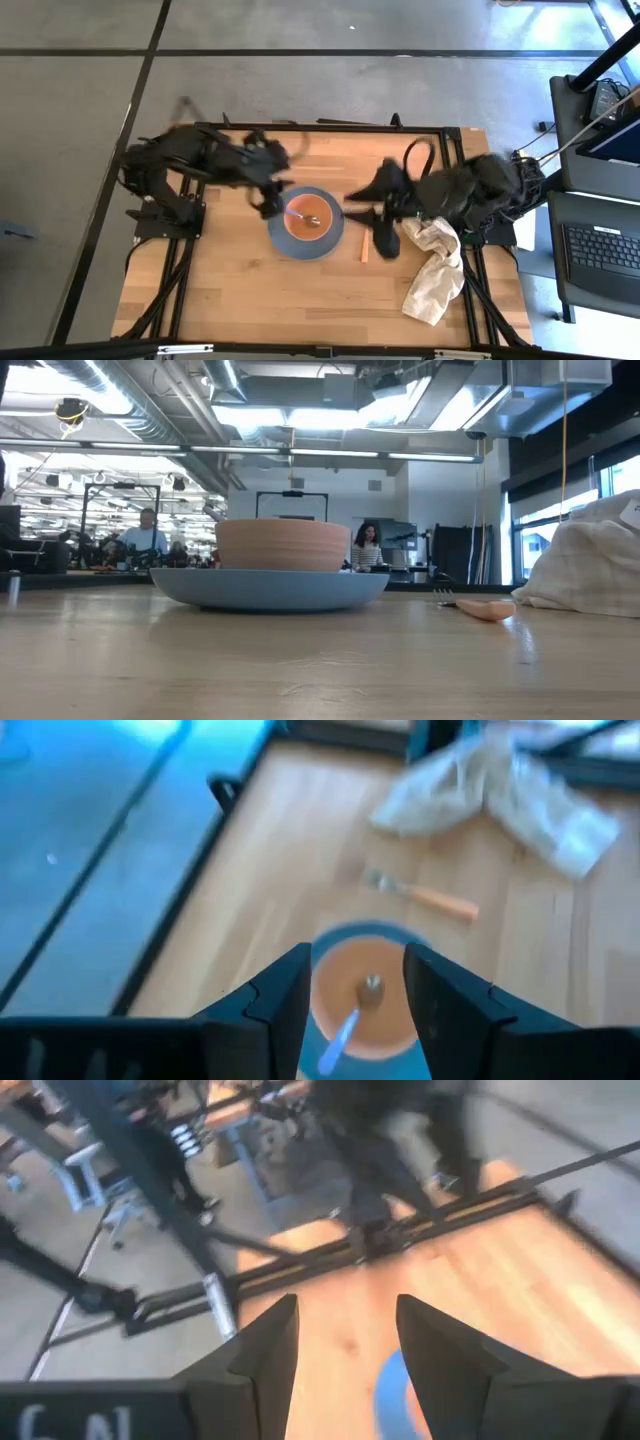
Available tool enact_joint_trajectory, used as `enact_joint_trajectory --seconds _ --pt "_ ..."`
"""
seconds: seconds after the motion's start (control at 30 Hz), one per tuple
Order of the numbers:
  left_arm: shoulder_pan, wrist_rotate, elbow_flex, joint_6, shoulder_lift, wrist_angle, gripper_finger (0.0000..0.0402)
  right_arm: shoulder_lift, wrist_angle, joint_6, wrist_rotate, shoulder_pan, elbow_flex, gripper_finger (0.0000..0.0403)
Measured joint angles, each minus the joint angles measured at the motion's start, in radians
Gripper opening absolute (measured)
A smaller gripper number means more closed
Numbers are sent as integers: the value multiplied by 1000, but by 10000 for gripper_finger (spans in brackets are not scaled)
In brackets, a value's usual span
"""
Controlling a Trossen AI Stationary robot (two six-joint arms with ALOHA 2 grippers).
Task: Set table place
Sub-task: Return to Home Position
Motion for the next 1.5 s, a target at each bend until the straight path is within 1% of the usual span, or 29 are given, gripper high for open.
enact_joint_trajectory --seconds 0.1,0.23,0.3,0.4,0.53,0.6,0.7,0.77,0.83,0.93,1.0,1.07,1.2,1.23,1.3,1.37,1.4,1.43,1.5 --pt "-18 -87 26 -7 -77 5 154 -32 -9 -20 -1 -52 2 172" --pt "9 -192 28 -7 -191 5 154 -63 -29 -64 -64 -142 0 172" --pt "41 -207 28 -3 -248 4 154 -87 -28 -95 -80 -195 0 172" --pt "104 -202 22 7 -327 -13 154 -131 -24 -139 -81 -282 2 172" --pt "182 -209 -36 24 -411 -9 155 -152 -37 -172 -110 -391 2 172" --pt "214 -207 -77 27 -444 -10 157 -149 -39 -172 -159 -445 1 172" --pt "256 -185 -111 27 -480 -11 159 -151 -8 -181 -287 -524 0 172" --pt "277 -173 -113 32 -508 -9 157 -165 41 -231 -367 -576 0 172" --pt "292 -183 -106 48 -560 -6 155 -193 84 -291 -430 -628 0 172" --pt "295 -199 -123 25 -650 -5 152 -233 100 -322 -460 -684 -2 172" --pt "295 -203 -175 -28 -704 -1 152 -245 98 -298 -459 -694 -31 172" --pt "295 -200 -272 -62 -744 16 155 -246 144 -272 -457 -694 -91 172" --pt "293 -225 -507 -74 -825 165 158 -233 352 -297 -481 -710 -257 172" --pt "291 -226 -561 -72 -848 212 158 -235 431 -296 -508 -720 -299 172" --pt "290 -212 -658 -60 -896 310 158 -248 581 -265 -609 -752 -382 172" --pt "290 -201 -745 -60 -949 393 155 -262 660 -206 -732 -792 -463 172" --pt "290 -190 -780 -60 -975 423 154 -270 682 -178 -775 -807 -507 172" --pt "290 -183 -815 -61 -1003 438 153 -281 707 -158 -795 -816 -554 172" --pt "290 -180 -879 -101 -1067 452 152 -314 802 -119 -799 -822 -653 172"
